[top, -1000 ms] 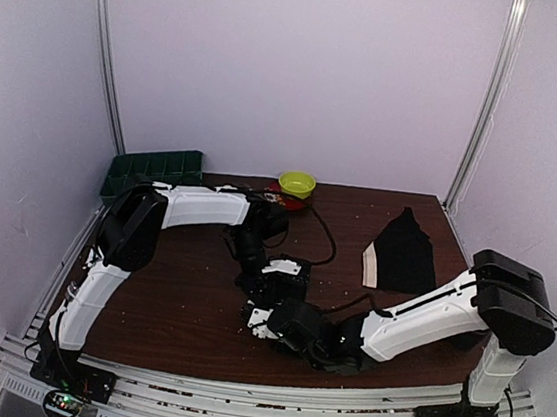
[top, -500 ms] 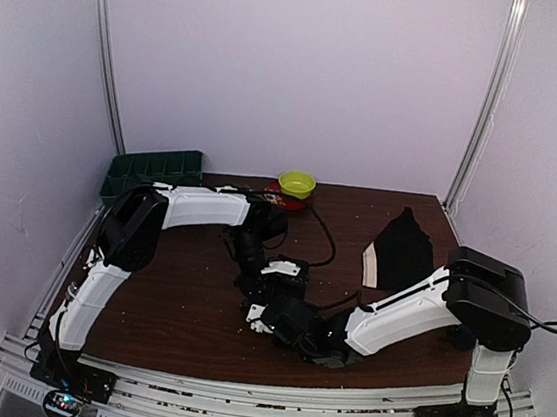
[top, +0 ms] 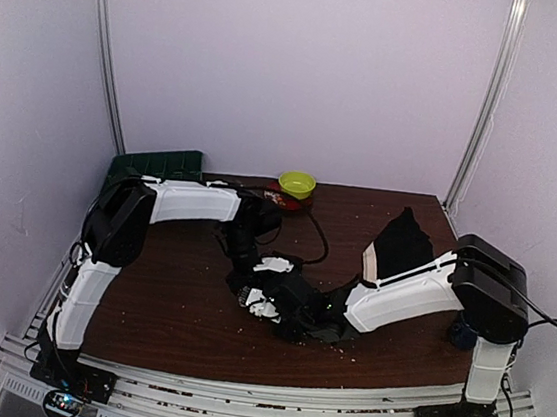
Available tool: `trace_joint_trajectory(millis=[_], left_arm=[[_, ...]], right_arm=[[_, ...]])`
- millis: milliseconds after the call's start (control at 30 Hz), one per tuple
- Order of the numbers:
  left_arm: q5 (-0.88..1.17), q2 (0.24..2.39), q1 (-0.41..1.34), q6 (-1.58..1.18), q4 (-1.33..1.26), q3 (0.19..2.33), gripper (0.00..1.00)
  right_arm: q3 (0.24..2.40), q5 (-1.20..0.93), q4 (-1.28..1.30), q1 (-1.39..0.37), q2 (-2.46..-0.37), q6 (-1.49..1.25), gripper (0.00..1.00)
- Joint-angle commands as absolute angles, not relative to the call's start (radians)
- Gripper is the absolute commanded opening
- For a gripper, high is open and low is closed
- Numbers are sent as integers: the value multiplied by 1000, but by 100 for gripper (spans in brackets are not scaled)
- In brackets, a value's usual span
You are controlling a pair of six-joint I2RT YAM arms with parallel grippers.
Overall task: Roll the underwear
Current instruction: Roll the underwear at the center of the board.
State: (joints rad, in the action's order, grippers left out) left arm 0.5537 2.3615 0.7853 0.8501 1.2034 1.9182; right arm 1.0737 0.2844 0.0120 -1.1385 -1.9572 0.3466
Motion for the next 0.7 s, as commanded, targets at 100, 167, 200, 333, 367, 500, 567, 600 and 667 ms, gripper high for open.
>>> trace_joint_trajectory(millis=[100,167,200,333,367,500,567,600,667], left_arm=[[455,2129,771,901,963,1661,66],[471,2044,751,916,869,1566,72],[487,2003,737,919,814,1516,76],[543,1826,675,932,604,1318,96],[548,1784,663,929,528,1251,98],[521,1628,649,946,303,1039,98],[522,1572,650,968,192,927,98],[521,1552,650,983,157,894,98],[532,1531,652,1014,103,840,98]], right_arm=[[1111,24,205,-1075,-1961,237,0],[1130,-19,237,-1063,-1961,227,0],[1141,-37,254,-1055,-1962,220,0],[1191,-139,317,-1017,-1974,197,0],[1203,-162,333,-1006,-1978,191,0],[1264,-249,407,-969,-2004,163,0],[1305,-296,455,-952,-2025,152,0],[1324,-320,479,-944,-2038,150,0],[1361,-362,529,-935,-2066,148,0]])
